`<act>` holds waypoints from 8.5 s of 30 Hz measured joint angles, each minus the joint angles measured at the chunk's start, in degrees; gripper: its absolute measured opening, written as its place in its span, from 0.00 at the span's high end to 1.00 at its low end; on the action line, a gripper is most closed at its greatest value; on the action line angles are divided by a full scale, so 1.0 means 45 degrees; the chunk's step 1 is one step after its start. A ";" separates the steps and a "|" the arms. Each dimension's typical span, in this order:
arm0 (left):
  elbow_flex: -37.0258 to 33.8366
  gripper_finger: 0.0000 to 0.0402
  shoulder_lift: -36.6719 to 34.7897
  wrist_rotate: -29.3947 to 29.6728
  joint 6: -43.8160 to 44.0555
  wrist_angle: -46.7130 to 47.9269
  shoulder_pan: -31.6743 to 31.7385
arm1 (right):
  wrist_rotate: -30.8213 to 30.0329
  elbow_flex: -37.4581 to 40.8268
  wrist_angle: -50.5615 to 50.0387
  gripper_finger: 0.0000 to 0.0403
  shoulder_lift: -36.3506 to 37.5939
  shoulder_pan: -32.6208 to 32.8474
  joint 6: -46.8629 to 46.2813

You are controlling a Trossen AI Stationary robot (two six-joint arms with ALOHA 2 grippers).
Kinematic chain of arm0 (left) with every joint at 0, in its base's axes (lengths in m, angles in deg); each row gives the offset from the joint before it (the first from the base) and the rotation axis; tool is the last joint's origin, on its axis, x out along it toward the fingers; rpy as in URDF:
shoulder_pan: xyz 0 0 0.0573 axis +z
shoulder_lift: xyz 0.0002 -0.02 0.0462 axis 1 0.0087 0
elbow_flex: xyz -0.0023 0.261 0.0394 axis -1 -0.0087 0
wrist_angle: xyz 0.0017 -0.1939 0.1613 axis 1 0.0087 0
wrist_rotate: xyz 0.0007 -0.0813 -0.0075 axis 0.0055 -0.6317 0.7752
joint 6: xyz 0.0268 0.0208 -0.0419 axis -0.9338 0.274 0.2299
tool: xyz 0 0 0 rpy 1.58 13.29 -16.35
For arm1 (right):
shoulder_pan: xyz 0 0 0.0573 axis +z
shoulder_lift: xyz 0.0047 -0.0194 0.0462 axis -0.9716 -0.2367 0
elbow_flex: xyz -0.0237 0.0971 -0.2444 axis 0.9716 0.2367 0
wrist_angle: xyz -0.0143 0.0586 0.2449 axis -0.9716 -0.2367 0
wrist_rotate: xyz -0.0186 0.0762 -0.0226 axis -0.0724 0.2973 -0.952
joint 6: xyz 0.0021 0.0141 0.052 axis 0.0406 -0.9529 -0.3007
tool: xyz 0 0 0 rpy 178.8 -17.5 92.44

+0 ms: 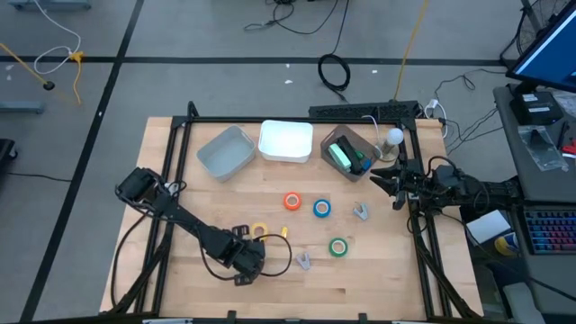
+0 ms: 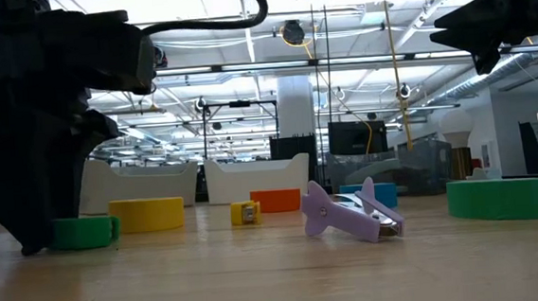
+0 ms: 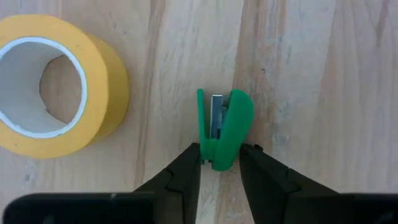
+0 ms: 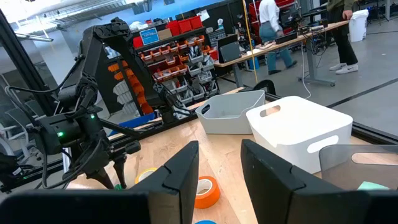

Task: Pick and place Stapler, Stapler remover, tape
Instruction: Put the small green stapler into the black bin

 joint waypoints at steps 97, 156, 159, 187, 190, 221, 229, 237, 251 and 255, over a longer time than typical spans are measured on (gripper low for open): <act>-0.0024 0.82 -0.0087 -0.0524 0.0278 0.0256 0.0390 | -0.0005 0.0000 0.0010 0.71 0.0005 0.0002 -0.2420; 0.0000 0.82 -0.3230 0.1093 -0.3735 -1.2200 0.7451 | -0.1836 0.0000 0.6145 0.71 -0.4513 0.0000 -0.1295; 0.0000 0.82 -0.3225 0.1089 -0.3747 -1.2609 0.7573 | -0.1400 0.0000 0.7487 0.71 -0.5715 0.0000 -0.0582; 0.4847 0.82 -0.1026 0.0161 -0.5760 -0.8466 0.7573 | 0.1007 -0.2021 1.0954 0.36 -0.9753 -0.2071 0.1523; 0.4852 0.82 -0.1026 -0.0350 -0.6201 -0.8193 0.7573 | 0.1619 -0.2021 1.0880 0.33 -0.9758 -0.2290 0.1501; 0.4843 0.82 -0.1035 -0.1778 -0.6632 -0.8149 0.7879 | 0.4424 -0.2035 1.2916 0.33 -1.1770 -0.2613 0.0022; 0.4844 0.82 -0.1035 -0.1783 -0.6715 -0.8249 0.7879 | 0.4639 -0.2035 1.3363 0.34 -1.2224 -0.2711 -0.0376; 0.4843 0.82 -0.1035 -0.1778 -0.6710 -0.8242 0.7879 | 0.4673 -0.2035 1.3925 0.34 -1.2587 -0.2870 -0.0880; 0.4843 0.82 -0.1035 -0.1778 -0.6660 -0.8234 0.7964 | 0.4843 -0.2035 1.3920 0.46 -1.2696 -0.2866 -0.0886; 0.4843 0.82 -0.1035 -0.1773 -0.6647 -0.8229 0.7977 | 0.4831 -0.2035 1.3920 0.52 -1.2692 -0.2866 -0.0852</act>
